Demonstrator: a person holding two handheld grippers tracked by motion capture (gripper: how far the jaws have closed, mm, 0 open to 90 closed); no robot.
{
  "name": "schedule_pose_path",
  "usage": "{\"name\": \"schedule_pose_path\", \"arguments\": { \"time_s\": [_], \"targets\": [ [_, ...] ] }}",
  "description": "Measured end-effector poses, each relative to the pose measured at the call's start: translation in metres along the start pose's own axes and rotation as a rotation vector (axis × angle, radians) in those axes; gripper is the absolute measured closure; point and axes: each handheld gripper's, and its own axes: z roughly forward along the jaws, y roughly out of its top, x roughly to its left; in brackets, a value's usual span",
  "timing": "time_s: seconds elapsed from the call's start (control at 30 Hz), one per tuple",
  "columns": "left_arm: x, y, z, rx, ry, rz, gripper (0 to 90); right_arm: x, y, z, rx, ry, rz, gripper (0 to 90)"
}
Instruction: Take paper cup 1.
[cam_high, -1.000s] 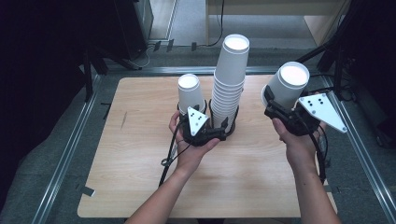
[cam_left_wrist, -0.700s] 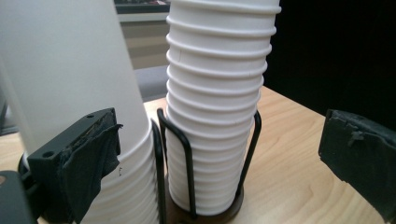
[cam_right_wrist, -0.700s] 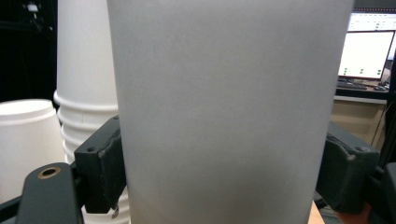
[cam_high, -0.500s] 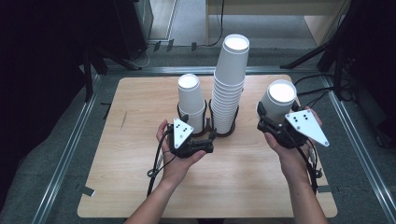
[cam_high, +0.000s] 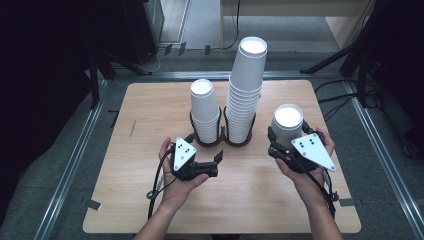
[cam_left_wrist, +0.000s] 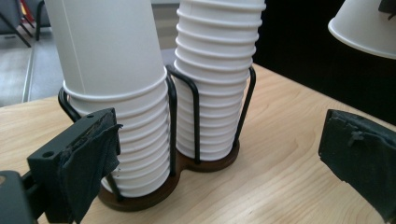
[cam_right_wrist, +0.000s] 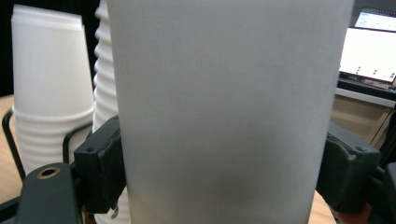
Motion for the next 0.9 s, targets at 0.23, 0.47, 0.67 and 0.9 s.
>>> {"name": "schedule_pose_path", "arguments": {
  "time_s": [0.23, 0.47, 0.67, 0.9],
  "targets": [
    [0.005, -0.002, -0.005, 0.011, -0.027, -0.013, 0.0, 0.011, -0.011, -0.002, 0.03, 0.014, -0.098, 16.8],
    [0.003, -0.003, -0.007, 0.021, -0.092, -0.025, 0.0, 0.029, -0.026, -0.003, 0.046, 0.01, -0.32, 16.8],
    [0.005, -0.002, -0.009, 0.035, -0.135, -0.015, 0.0, 0.043, -0.03, -0.004, 0.033, 0.023, -0.476, 16.8],
    [0.001, 0.001, -0.011, 0.042, -0.195, -0.002, 0.0, 0.057, -0.038, -0.004, 0.008, 0.014, -0.644, 16.8]
  ]
}}
